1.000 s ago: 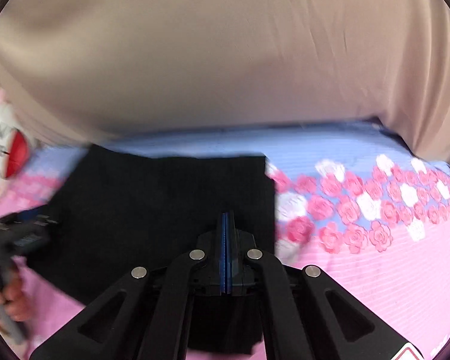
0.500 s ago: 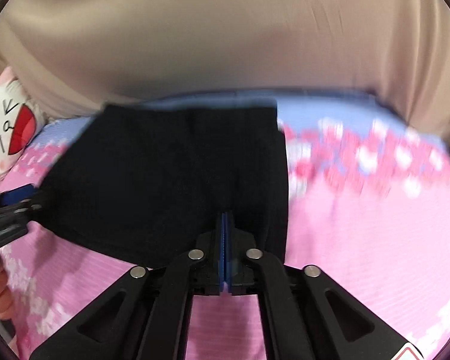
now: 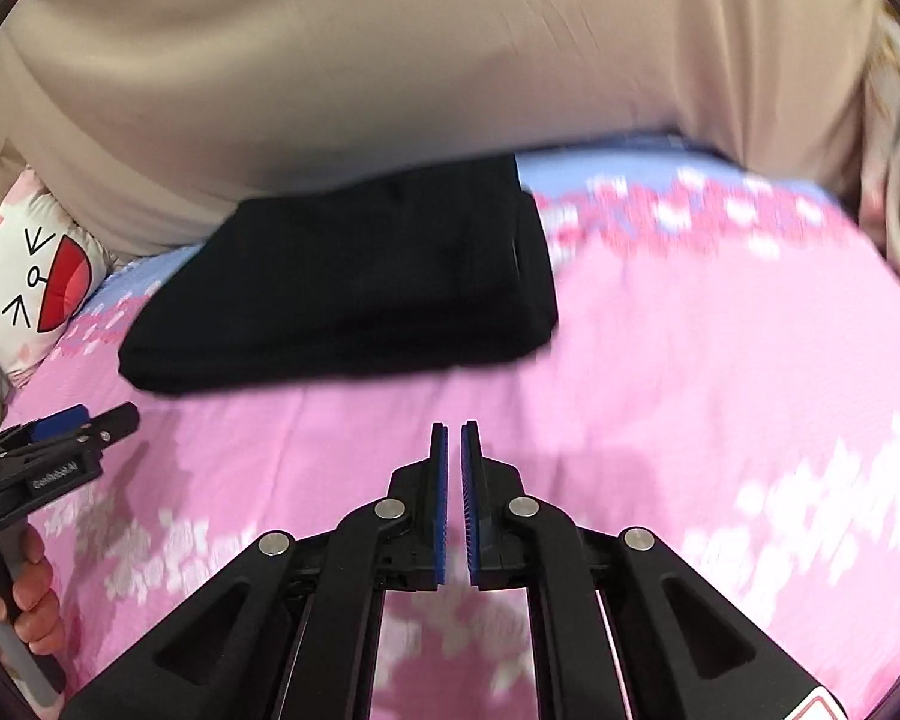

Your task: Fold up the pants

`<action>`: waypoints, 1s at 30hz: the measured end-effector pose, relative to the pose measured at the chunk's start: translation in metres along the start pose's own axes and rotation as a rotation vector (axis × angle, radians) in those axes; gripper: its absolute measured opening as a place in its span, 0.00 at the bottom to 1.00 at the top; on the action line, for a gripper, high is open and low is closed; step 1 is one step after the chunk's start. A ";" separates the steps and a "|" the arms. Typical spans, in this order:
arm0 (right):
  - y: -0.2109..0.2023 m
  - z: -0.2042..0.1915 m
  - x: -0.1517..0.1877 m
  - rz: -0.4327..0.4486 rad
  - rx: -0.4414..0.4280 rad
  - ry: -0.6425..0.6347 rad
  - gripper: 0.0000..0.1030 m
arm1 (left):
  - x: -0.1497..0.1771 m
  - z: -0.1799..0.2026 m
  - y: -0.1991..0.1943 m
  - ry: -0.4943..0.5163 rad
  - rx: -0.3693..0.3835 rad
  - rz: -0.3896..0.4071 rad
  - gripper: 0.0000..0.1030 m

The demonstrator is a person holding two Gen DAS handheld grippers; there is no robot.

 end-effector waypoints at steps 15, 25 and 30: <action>-0.030 -0.013 0.024 0.060 0.063 -0.022 0.17 | 0.033 0.005 -0.015 -0.024 0.033 0.049 0.71; -0.030 -0.037 -0.002 0.137 0.162 -0.186 0.21 | -0.001 0.006 -0.012 -0.020 0.063 0.073 0.71; 0.014 0.014 -0.028 0.010 0.126 -0.036 0.37 | -0.029 -0.002 0.009 -0.039 0.068 0.064 0.77</action>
Point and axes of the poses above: each gripper's, at about its wrist camera, not at the fingertips, and y roughly the way its jaws point, z to its right, x to its underside, the point moved 1 cm from there along y, roughly the way its jaws point, and after that the axes turned 3 degrees about x, right-handed, at the moved point
